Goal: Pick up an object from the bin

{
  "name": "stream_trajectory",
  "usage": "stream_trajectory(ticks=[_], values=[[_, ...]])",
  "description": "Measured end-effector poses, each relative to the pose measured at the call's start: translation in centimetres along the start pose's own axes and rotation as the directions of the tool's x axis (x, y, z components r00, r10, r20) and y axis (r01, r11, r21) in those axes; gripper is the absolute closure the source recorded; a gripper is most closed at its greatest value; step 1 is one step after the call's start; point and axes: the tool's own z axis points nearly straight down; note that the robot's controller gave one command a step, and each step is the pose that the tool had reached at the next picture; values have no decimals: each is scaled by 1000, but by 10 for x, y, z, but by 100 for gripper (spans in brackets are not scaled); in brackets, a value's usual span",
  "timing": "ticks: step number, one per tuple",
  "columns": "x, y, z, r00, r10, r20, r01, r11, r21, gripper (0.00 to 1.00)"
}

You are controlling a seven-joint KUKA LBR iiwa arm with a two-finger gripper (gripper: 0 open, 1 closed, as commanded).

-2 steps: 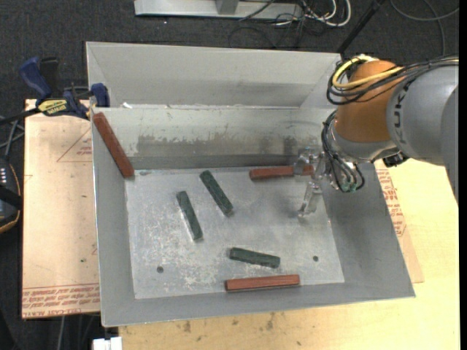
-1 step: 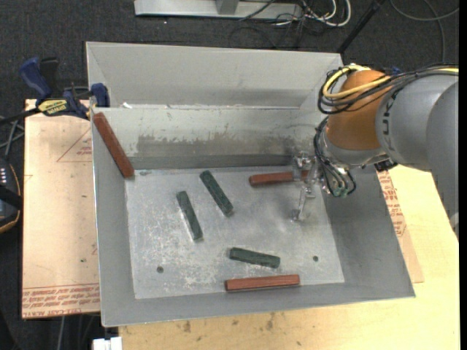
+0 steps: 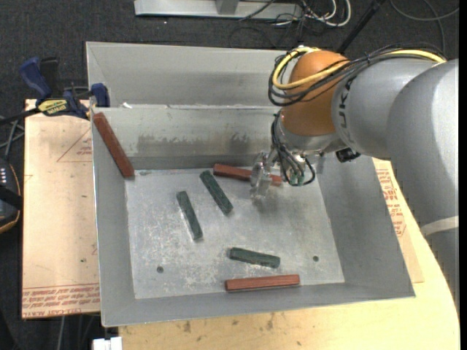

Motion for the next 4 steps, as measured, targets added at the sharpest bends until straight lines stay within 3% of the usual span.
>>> stream_trajectory(ticks=[1,2,3,4], values=[[0,0,0,1000,0,0,0,1000,0,0],[0,0,0,1000,0,0,0,1000,1,0],[3,-8,16,999,37,0,-37,999,0,100],[3,-8,16,999,37,0,-37,999,1,100]])
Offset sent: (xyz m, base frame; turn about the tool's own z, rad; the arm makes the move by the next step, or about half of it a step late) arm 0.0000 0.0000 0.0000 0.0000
